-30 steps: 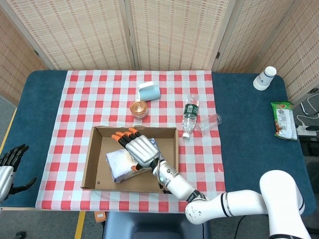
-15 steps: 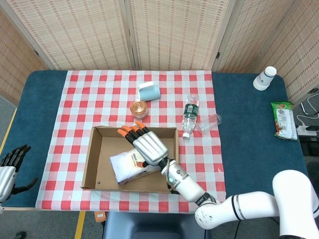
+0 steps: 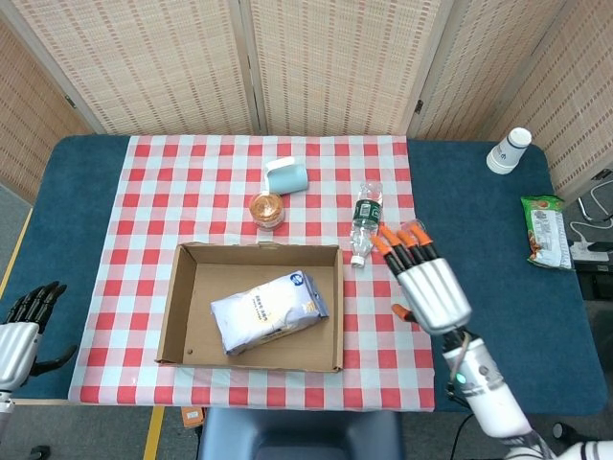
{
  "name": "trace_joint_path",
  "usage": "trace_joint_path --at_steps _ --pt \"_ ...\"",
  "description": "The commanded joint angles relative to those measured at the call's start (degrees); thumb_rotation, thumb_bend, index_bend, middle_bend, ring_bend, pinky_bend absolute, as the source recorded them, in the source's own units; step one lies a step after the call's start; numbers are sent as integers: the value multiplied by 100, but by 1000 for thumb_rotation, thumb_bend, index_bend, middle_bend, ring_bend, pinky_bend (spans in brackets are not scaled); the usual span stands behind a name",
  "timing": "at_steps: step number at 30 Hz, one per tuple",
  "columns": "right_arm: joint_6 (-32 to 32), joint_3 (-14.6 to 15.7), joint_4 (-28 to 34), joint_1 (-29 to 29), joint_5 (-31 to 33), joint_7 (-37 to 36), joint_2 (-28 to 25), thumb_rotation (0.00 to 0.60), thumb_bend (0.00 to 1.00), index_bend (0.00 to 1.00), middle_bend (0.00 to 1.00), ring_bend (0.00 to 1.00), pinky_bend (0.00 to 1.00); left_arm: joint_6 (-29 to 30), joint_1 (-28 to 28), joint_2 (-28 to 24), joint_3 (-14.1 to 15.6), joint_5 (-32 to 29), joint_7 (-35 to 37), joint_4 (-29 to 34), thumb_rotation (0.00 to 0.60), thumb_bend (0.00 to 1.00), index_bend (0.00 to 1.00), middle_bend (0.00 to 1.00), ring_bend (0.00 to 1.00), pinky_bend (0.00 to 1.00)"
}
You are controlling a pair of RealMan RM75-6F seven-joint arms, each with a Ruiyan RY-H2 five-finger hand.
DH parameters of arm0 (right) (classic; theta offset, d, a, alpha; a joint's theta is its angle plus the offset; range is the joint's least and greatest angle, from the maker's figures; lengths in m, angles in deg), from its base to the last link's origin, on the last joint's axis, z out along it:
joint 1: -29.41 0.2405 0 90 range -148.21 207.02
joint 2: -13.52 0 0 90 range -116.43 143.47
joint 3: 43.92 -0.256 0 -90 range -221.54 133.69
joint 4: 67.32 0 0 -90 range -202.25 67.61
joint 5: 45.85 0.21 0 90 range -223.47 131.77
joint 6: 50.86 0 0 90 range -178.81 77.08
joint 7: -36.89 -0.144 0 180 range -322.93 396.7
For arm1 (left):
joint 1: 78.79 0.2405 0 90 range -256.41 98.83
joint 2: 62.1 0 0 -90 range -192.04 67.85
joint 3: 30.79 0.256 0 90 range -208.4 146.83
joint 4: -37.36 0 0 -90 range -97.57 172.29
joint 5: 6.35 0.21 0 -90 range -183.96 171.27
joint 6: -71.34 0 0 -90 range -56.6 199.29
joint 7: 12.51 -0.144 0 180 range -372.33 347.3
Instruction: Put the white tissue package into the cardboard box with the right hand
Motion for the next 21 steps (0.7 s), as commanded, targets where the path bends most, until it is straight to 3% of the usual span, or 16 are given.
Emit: trace_joint_path --at_steps 1,6,10,16,21 --pt "-604 746 -667 -959 -1107 -1469 -619 600 0 3 17 0 103 -40 -8 53 16 -21 -116 -5 600 244 0 0 0 98" --pt "-742 858 -1170 -1292 -1369 -1886 -703 600 0 6 17 0 102 -63 -18 81 15 -39 -183 -22 600 243 0 0 0 98" --pt "-833 927 -2022 -1775 -1441 -2228 -432 600 0 9 17 0 102 -71 -14 82 7 -75 -189 -24 600 242 0 0 0 97" --pt "-778 717 -2975 -2129 -1432 -2381 85 600 0 9 17 0 91 -86 -42 95 8 -34 -212 -8 600 244 0 0 0 98" --pt "-770 504 -3212 -2247 -1507 -2634 157 600 0 9 17 0 88 -114 -53 116 6 -60 -254 -13 600 243 0 0 0 98"
